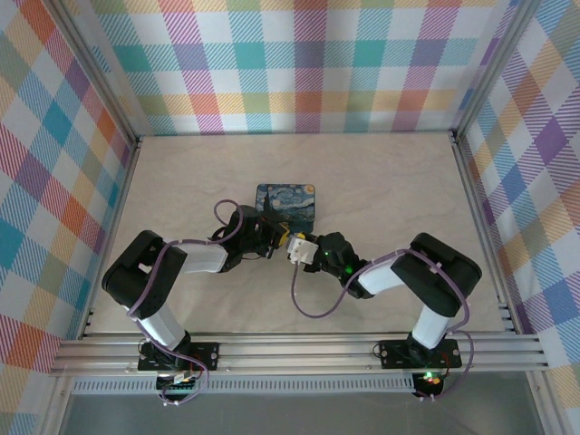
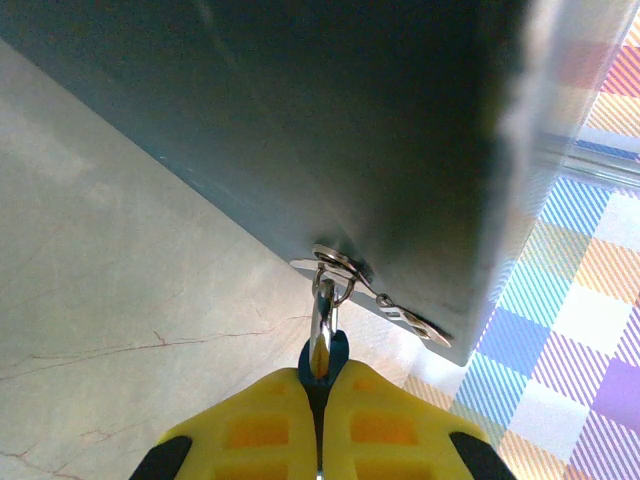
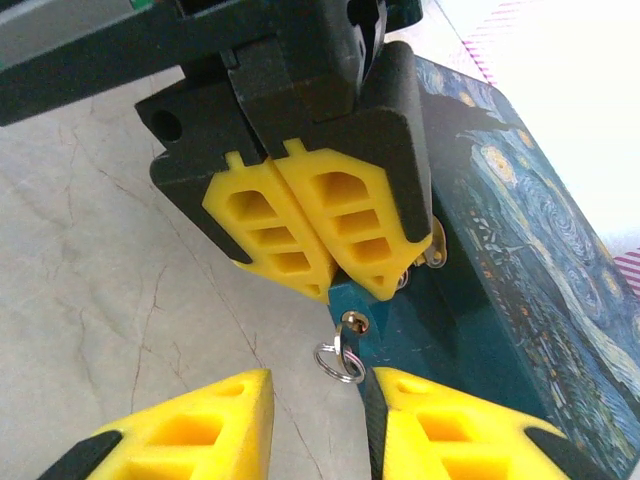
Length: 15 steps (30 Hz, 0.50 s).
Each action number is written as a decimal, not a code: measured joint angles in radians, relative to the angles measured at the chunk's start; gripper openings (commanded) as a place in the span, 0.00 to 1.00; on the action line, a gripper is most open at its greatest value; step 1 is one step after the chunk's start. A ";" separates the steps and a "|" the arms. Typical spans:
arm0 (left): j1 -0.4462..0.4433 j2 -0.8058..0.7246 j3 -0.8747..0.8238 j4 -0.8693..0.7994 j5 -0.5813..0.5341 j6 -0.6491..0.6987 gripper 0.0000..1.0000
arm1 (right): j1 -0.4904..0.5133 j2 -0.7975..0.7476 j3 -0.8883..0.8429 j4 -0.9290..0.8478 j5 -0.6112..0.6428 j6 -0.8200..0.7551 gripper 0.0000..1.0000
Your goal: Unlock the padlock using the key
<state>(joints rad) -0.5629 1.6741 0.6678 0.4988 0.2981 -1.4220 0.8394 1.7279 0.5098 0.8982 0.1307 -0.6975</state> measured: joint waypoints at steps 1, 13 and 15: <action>0.000 0.000 0.001 0.000 0.000 0.000 0.00 | 0.000 0.008 0.005 0.001 0.000 0.000 0.31; 0.000 0.000 0.002 -0.002 0.001 0.000 0.00 | 0.000 0.048 0.039 0.029 0.008 0.001 0.17; 0.000 0.000 0.003 -0.005 -0.001 0.000 0.00 | 0.000 0.052 0.042 0.035 0.011 0.001 0.11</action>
<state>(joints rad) -0.5625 1.6741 0.6704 0.4942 0.2974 -1.4216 0.8394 1.7798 0.5514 0.9329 0.1417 -0.6964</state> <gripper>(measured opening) 0.063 0.153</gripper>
